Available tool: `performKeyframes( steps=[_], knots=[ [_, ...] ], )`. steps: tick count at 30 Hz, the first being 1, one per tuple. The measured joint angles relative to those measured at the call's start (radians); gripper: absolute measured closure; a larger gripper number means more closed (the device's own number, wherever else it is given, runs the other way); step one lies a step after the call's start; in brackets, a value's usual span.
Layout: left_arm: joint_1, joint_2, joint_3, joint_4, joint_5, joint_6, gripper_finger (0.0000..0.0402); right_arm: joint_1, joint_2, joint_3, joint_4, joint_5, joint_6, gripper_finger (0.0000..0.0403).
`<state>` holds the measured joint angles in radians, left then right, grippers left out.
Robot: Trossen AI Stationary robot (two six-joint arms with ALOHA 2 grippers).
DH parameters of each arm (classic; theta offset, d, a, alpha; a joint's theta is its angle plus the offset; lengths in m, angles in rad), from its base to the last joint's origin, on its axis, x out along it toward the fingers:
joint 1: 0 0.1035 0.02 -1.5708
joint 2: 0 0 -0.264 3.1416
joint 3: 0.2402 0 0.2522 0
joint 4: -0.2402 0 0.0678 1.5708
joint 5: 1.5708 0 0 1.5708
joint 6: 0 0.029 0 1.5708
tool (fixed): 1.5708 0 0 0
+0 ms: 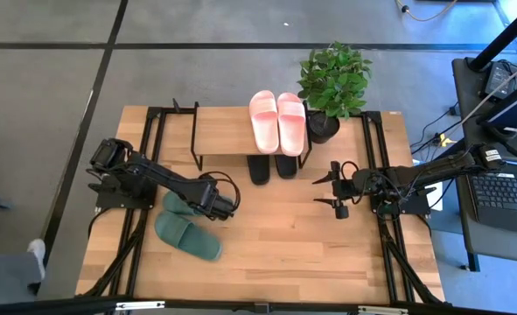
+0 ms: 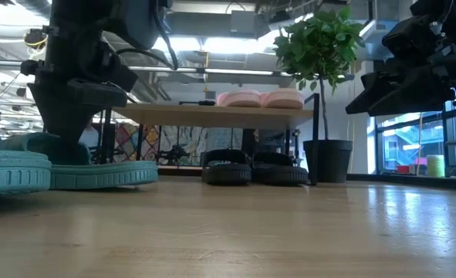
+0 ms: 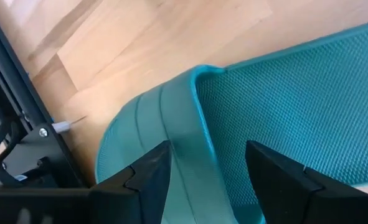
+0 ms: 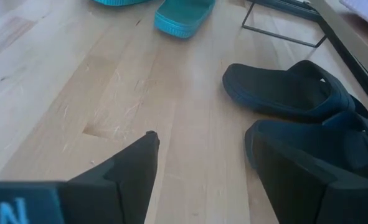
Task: Pick and place slides into the shelf
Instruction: Put the top green slide under the shelf
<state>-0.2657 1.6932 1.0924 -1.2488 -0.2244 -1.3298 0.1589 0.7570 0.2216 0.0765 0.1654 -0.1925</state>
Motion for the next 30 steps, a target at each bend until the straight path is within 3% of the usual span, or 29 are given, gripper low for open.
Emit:
performKeyframes(
  steps=[13, 22, 30],
  knots=[
    [0.003, 0.055, 0.0, -0.048, 0.015, -0.002, 0.0268, 0.0, 0.0, 0.0, 0.0, 0.0, -0.003, 0.0146],
    [0.003, 0.056, 0.0, -0.066, 0.019, 0.056, 0.0388, 0.0, 0.0, 0.0, 0.0, 0.0, -0.026, 0.0146],
    [-0.04, 0.056, 0.088, -0.173, 0.026, 0.068, 0.0395, 0.0, 0.0, 0.0, 0.0, 0.0, -0.026, 0.0146]
  ],
)
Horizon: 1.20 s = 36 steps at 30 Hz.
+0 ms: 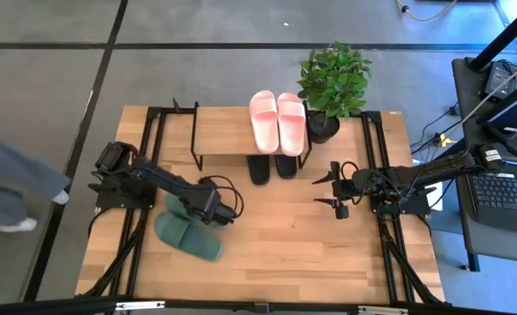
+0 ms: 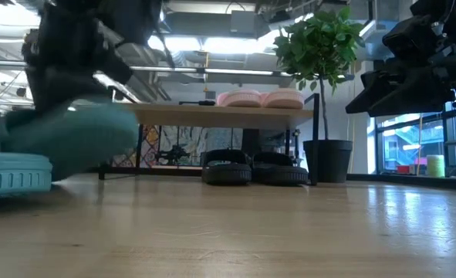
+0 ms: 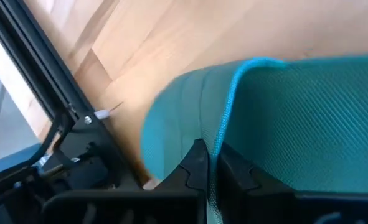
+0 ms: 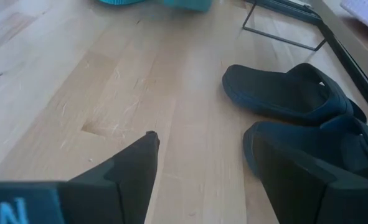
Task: Pick and place slides into the shelf
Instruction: Put the top green slide under the shelf
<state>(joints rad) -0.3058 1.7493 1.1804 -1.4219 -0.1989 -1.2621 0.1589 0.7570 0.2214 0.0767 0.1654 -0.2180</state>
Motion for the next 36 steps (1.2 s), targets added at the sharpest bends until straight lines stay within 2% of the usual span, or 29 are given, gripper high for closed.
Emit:
performKeyframes(
  steps=[4, 10, 13, 20, 23, 36],
  knots=[
    [-0.032, 0.0, 0.101, -0.03, -0.009, 0.026, 0.0395, 0.0, 0.0, 0.0, 0.0, 0.0, 0.0, 0.0146],
    [-0.056, 0.0, 0.247, 0.003, -0.174, 0.151, 0.0398, 0.0, 0.0, 0.0, 0.0, 0.0, 0.0, 0.0146],
    [-0.05, 0.0, 0.278, 0.044, -0.24, 0.279, 0.0398, 0.0, 0.0, 0.0, 0.0, 0.0, 0.0, 0.0146],
    [-0.015, 0.029, 0.279, 0.199, -0.313, 0.685, 0.0399, 0.0, 0.0, 0.0, 0.0, 0.0, 0.0, 0.0146],
    [0.006, 0.059, 0.279, 0.22, -0.35, 0.806, 0.0399, 0.0, 0.0, 0.0, 0.0, 0.0, 0.0, 0.0146],
    [0.135, 0.227, 0.278, 0.232, -0.505, 0.844, 0.0399, 0.0, 0.0, 0.0, 0.0, 0.0, 0.002, 0.0146]
  ],
)
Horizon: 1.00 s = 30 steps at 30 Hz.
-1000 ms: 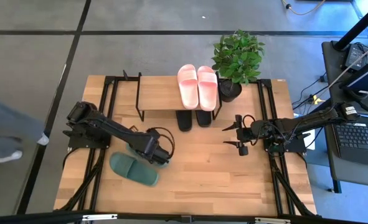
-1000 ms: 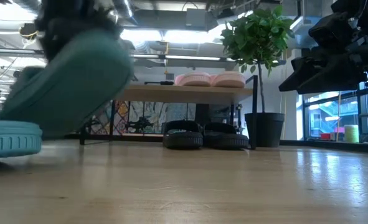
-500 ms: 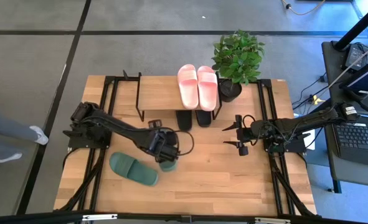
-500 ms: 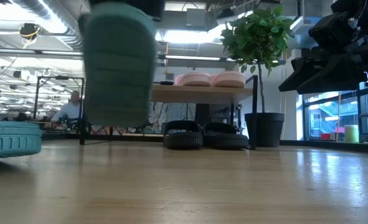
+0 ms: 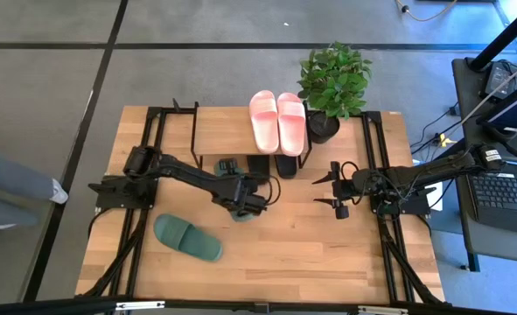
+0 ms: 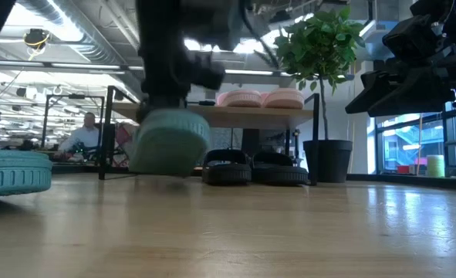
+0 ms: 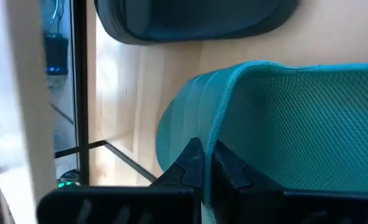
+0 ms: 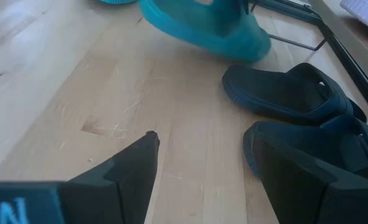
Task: Pick and place slides into the shelf
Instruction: Put the top green slide under the shelf
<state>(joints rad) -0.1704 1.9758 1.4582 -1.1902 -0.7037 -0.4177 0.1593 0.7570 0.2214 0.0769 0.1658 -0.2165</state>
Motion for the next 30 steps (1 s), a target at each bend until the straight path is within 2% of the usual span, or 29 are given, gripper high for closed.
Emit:
performKeyframes(
  steps=[7, 15, 30],
  knots=[
    [0.055, 0.061, 0.0, 0.021, -0.032, 0.111, 0.0399, 0.0, 0.0, 0.0, 0.0, 0.0, 0.0, 0.0146],
    [0.074, 0.066, 0.0, 0.089, -0.102, 0.21, 0.0399, 0.0, 0.0, 0.0, 0.0, 0.0, 0.0, 0.0146],
    [0.15, 0.065, -0.011, 0.183, -0.117, 0.315, 0.0399, 0.0, 0.0, 0.0, -0.004, 0.0, 0.002, 0.0146]
  ],
)
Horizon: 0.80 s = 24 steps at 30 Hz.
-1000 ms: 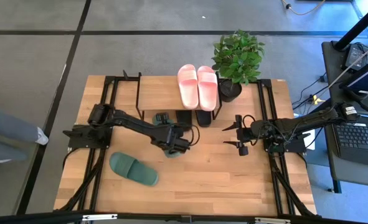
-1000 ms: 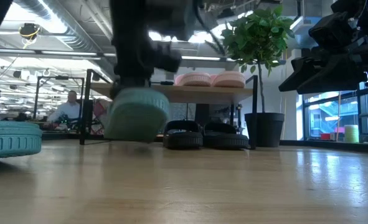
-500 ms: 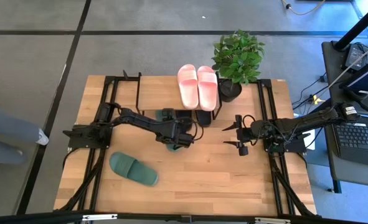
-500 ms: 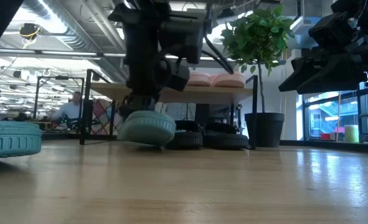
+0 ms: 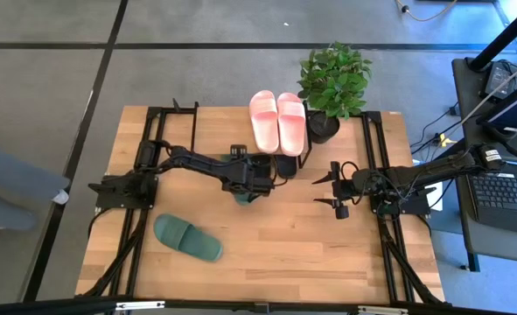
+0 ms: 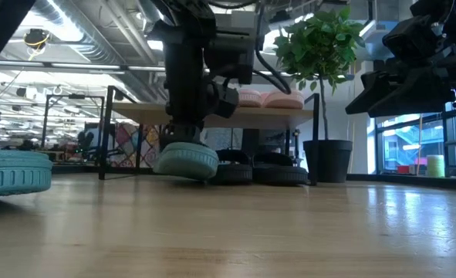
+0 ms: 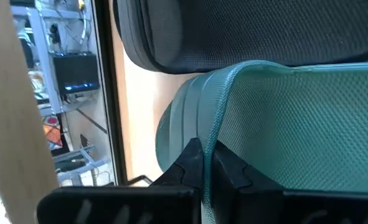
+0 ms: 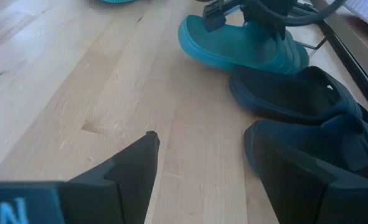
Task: Pick and place slides into the shelf
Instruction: Put the top green slide under the shelf
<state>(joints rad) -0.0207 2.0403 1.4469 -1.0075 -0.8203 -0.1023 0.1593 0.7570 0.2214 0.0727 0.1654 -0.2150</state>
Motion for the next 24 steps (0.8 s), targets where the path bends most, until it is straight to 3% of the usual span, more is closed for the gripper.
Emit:
performKeyframes(
  steps=[9, 24],
  knots=[
    [0.015, 0.0, -0.033, 0.085, 0.019, 0.068, 0.0399, 0.0, 0.0, 0.0, -0.006, 0.0, 0.0, 0.0146],
    [0.014, 0.0, -0.033, 0.082, 0.018, 0.06, 0.0335, 0.0, 0.0, 0.0, -0.035, 0.0, 0.014, 0.0146]
  ],
)
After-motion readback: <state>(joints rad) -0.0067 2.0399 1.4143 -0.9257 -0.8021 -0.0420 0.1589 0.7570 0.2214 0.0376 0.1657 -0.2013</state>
